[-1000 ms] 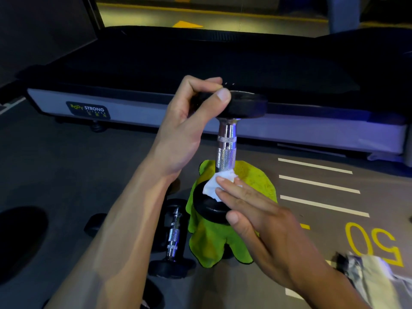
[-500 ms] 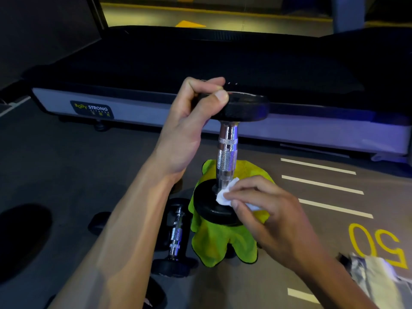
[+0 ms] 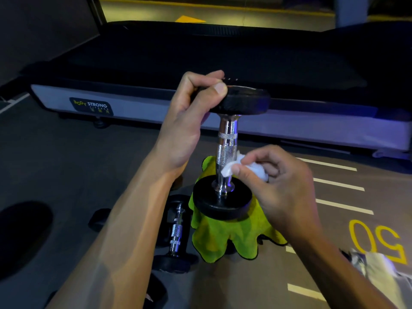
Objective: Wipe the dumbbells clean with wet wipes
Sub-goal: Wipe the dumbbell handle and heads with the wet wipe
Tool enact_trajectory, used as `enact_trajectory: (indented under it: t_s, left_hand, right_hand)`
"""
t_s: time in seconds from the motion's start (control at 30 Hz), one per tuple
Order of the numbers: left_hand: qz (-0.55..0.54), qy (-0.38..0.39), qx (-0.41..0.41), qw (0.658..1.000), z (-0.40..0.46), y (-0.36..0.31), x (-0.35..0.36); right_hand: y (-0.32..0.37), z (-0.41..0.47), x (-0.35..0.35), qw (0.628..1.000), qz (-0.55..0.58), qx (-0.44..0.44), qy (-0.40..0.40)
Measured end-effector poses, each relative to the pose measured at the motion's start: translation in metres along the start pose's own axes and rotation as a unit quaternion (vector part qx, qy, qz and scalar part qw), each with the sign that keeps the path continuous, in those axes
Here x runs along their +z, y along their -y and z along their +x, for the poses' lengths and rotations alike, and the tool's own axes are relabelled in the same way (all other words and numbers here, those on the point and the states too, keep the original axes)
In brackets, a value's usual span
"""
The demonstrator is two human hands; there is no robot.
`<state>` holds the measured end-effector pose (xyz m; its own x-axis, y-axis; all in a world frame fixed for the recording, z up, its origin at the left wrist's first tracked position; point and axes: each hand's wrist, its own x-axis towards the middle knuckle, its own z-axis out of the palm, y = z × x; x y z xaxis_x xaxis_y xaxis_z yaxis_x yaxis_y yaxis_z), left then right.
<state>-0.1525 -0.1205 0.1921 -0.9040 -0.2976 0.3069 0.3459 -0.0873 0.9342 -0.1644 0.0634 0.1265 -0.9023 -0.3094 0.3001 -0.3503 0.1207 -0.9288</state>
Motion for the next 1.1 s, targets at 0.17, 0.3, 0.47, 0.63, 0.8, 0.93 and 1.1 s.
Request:
enact_trajectory:
  t_s: [0.17,0.3,0.47,0.63,0.8,0.93,1.1]
  left_hand:
    - [-0.001,0.000,0.000,1.000,-0.001,0.000,-0.003]
    - [-0.004,0.004,-0.008,1.000,-0.002,0.000,-0.002]
    - [-0.001,-0.002,-0.013,1.000,0.001,0.001,0.000]
    - [-0.016,-0.002,0.000,1.000,0.000,0.001,-0.002]
    - [-0.025,-0.008,0.000,1.000,-0.001,0.003,-0.003]
    - [-0.027,-0.003,0.002,1.000,0.001,0.004,-0.002]
    - [-0.022,-0.005,-0.002,1.000,0.002,0.005,0.000]
  right_hand:
    - [-0.010,-0.018,0.003,0.998,-0.035,0.021,0.048]
    - [-0.013,-0.015,-0.004,0.994,-0.076,0.036,0.074]
    - [-0.003,-0.001,0.003,0.994,0.025,0.089,0.056]
    - [0.003,0.003,0.010,0.994,0.083,0.067,0.001]
    - [-0.008,-0.007,0.017,0.995,0.012,0.084,0.045]
    - [0.020,0.020,0.020,0.997,0.060,0.039,-0.034]
    - [0.015,0.011,0.026,0.995,0.079,0.061,-0.028]
